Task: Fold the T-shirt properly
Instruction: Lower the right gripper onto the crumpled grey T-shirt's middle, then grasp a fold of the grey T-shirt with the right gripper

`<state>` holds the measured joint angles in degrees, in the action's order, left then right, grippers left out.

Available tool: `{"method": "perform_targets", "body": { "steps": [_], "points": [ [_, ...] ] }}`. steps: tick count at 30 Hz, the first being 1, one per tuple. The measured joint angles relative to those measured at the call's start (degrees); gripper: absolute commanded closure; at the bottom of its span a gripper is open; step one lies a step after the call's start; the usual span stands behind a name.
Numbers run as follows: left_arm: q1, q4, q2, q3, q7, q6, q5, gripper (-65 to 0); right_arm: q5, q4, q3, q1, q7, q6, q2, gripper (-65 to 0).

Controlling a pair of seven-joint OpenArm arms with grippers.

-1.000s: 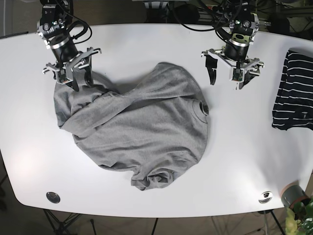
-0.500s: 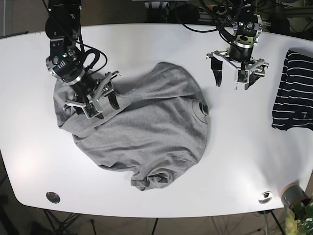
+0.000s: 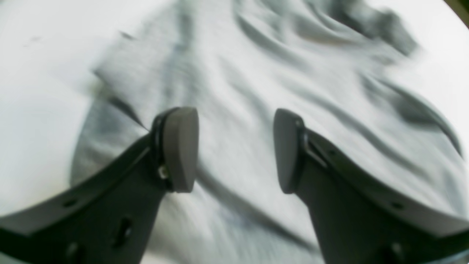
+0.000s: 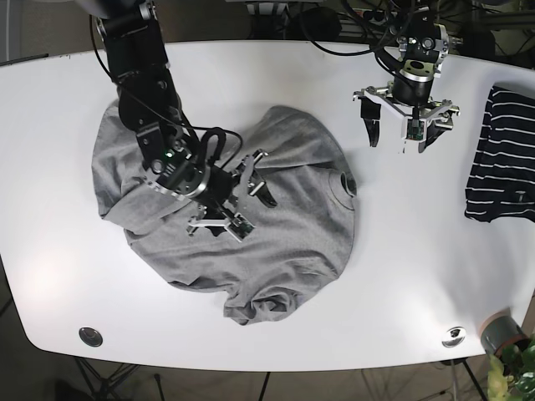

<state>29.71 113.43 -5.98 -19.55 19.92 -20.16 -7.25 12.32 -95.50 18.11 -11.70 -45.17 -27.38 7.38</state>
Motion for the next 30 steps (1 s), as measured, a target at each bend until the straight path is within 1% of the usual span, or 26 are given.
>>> {"method": "perform_targets", "body": {
  "steps": [1, 3, 5, 6, 7, 9, 11, 12, 15, 19, 21, 23, 26, 27, 28, 29, 30],
  "points": [
    [0.0, -0.2, 0.0, 0.0, 0.0, 0.0, 0.0, -50.6, 0.1, 1.6, 1.2, -1.0, 0.1, 0.15, -0.8, -32.2],
    [0.1, -0.4, 0.0, 0.0, 0.1, 0.0, 0.0, -50.6, 0.0, 5.2, 3.7, -3.5, 0.0, 0.17, -1.6, -32.2],
    [0.1, -0.5, 0.0, 0.0, 0.1, 0.0, 0.0, -50.6, 0.2, 8.5, 5.8, -5.6, 0.3, 0.11, -2.6, -34.7],
    [0.1, -0.5, 0.0, 0.0, 0.2, 0.0, 0.0, -50.6, -0.1, 10.8, 7.1, -7.0, 0.3, 0.02, -3.5, -36.9],
    [0.1, -0.5, 0.0, 0.1, 0.1, 0.0, 0.0, -50.6, 0.0, 12.2, 7.4, -7.8, 0.1, 0.13, -4.1, -41.1],
    [0.1, -0.5, 0.0, 0.1, 0.1, 0.0, 0.0, -50.6, -0.3, 16.0, 8.8, -9.7, 0.1, 0.2, -6.2, -49.3],
    [0.1, -0.5, 0.0, 0.1, 0.1, 0.0, 0.0, -50.6, 0.0, 18.8, 9.5, -11.2, 0.3, 0.11, -7.9, -54.7],
    [0.1, -0.5, 0.0, 0.1, 0.0, 0.0, 0.0, -50.6, 0.0, 20.3, 10.0, -12.0, 0.3, 0.11, -8.9, -56.1],
    [0.1, -0.5, 0.0, 0.2, 0.0, 0.0, 0.0, -50.6, 0.0, 24.7, 12.0, -14.3, 1.0, 0.11, -11.2, -56.1],
    [0.1, -0.6, 0.0, 0.2, 0.0, 0.0, 0.0, -50.6, 0.0, 32.0, 15.4, -17.3, 5.5, 0.28, -13.6, -56.0],
    [0.1, -0.6, 0.0, 0.2, 0.0, 0.0, 0.0, -50.6, -0.1, 36.0, 15.8, -18.3, 7.4, 0.28, -14.9, -56.0],
    [0.1, -0.6, 0.0, 0.2, 0.0, -0.2, 0.0, -50.6, 0.0, 40.9, 15.7, -19.4, 10.7, 0.28, -16.0, -56.0],
    [0.1, -0.6, 0.0, 0.2, 0.0, -0.2, 0.0, -50.6, 0.0, 46.6, 16.0, -20.7, 15.6, 0.11, -16.1, -56.0],
    [0.1, -0.6, 0.0, 0.2, 0.0, -0.2, 0.0, -50.6, 0.0, 48.3, 16.0, -21.2, 17.2, 0.37, -16.0, -56.0],
    [0.1, -0.6, 0.0, 0.2, 0.0, -0.2, 0.0, -50.6, -0.3, 49.5, 16.0, -21.4, 18.2, 1.44, -15.8, -56.0],
    [0.1, -0.6, 0.0, 0.2, 0.0, -0.2, 0.0, -50.6, -0.2, 50.4, 16.0, -21.6, 19.3, 2.03, -15.7, -56.0],
    [0.1, -0.6, 0.0, 0.2, 0.0, -0.2, 0.0, -50.6, 0.0, 51.5, 16.0, -21.8, 20.8, 3.39, -15.5, -56.0]
  ]
}}
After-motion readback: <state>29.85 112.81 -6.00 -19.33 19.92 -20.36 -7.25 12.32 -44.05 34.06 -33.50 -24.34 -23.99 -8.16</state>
